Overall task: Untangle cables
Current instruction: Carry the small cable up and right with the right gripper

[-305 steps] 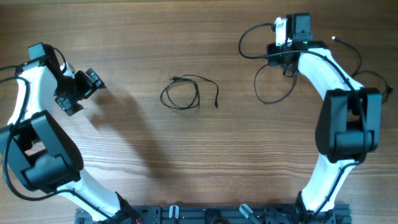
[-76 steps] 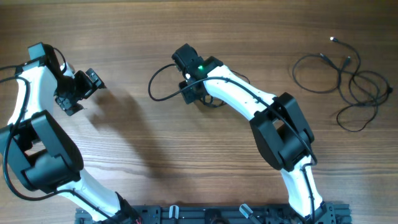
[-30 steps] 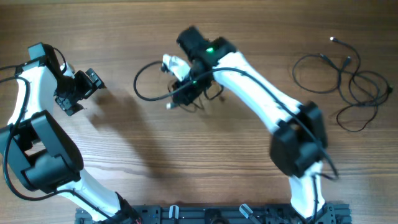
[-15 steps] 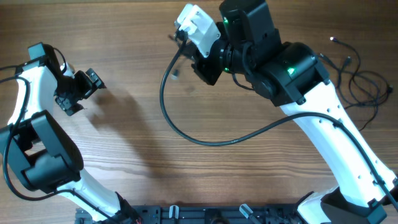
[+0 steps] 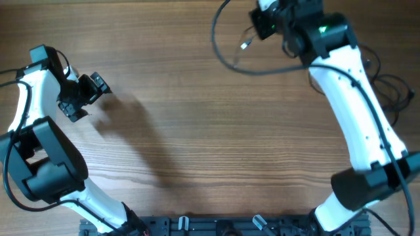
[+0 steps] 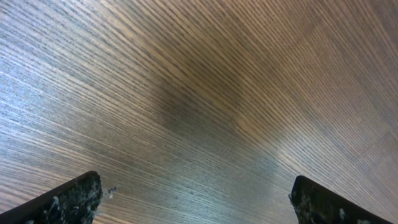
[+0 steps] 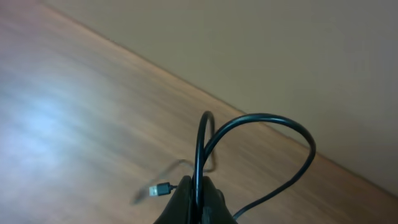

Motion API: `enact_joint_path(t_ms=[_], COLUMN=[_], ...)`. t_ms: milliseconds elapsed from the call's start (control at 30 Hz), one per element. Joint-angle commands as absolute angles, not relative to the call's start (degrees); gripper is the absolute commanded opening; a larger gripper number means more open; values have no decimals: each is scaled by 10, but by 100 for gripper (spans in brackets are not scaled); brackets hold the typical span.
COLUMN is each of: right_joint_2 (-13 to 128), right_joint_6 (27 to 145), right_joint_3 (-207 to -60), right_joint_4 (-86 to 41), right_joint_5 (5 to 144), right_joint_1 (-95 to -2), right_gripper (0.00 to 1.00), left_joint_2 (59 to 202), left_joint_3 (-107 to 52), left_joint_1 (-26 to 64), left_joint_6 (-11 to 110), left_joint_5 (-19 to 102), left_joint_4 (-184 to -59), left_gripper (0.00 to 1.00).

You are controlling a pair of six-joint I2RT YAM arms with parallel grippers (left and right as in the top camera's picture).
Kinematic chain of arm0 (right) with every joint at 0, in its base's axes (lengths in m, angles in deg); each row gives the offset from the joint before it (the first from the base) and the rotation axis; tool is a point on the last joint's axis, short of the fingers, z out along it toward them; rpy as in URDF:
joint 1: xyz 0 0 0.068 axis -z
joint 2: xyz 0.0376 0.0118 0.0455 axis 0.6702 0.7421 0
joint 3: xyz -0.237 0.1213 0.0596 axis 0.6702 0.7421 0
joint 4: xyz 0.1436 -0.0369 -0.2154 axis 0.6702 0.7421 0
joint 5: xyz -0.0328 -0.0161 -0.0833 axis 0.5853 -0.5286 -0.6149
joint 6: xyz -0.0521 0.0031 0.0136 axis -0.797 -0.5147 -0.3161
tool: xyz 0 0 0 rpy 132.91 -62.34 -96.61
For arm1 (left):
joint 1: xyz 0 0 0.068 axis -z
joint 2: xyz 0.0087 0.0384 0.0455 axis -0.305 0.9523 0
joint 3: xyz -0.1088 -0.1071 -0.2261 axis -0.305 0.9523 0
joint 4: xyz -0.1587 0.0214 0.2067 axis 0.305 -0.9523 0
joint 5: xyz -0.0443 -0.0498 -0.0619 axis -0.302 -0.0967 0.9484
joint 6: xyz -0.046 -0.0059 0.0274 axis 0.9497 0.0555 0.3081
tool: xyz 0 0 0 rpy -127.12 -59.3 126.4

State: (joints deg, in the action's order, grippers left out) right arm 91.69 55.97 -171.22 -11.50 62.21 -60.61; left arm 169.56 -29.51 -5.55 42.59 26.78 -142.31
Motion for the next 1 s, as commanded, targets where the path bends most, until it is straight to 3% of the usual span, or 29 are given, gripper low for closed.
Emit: enact_joint_path(t_ms=[0,267,500,667,700,800,867,967], right_joint_2=[963,1073,1148,1166,1168,1170,1170,1170], right_joint_6=[571,648,647,646,646,647,647,648], right_joint_3=[-1714,-1714,-1714,-1714,-1714,-1714,-1714,-1714], right_joint_4=[-138,-149,-124,-127,-126,-125,-125,-119], right_joint_5=[612,613,699,746,746,746,746,746], right_joint_1=[-568,-475,-467,-467,-467,-467,-467,-467], right_gripper=[4,4,6,12,15,54,71,82], left_joint_2=[1684,1684,1684,1684,1684,1684,1684,1684], left_joint_3=[-299,-299,-299,-299,-299,-299,-299,-299], left_joint_1=[-56,-56,-56,-56,-56,-56,-56,-56], left_joint_6=[427,427,427,427,427,427,427,427], left_joint_5=[262,262,262,262,262,262,262,262], left_joint_4=[-1422,-1422,-1422,-1422,-1422,-1422,-1422,-1422], left_gripper=[100,100,100,100,100,100,100,100])
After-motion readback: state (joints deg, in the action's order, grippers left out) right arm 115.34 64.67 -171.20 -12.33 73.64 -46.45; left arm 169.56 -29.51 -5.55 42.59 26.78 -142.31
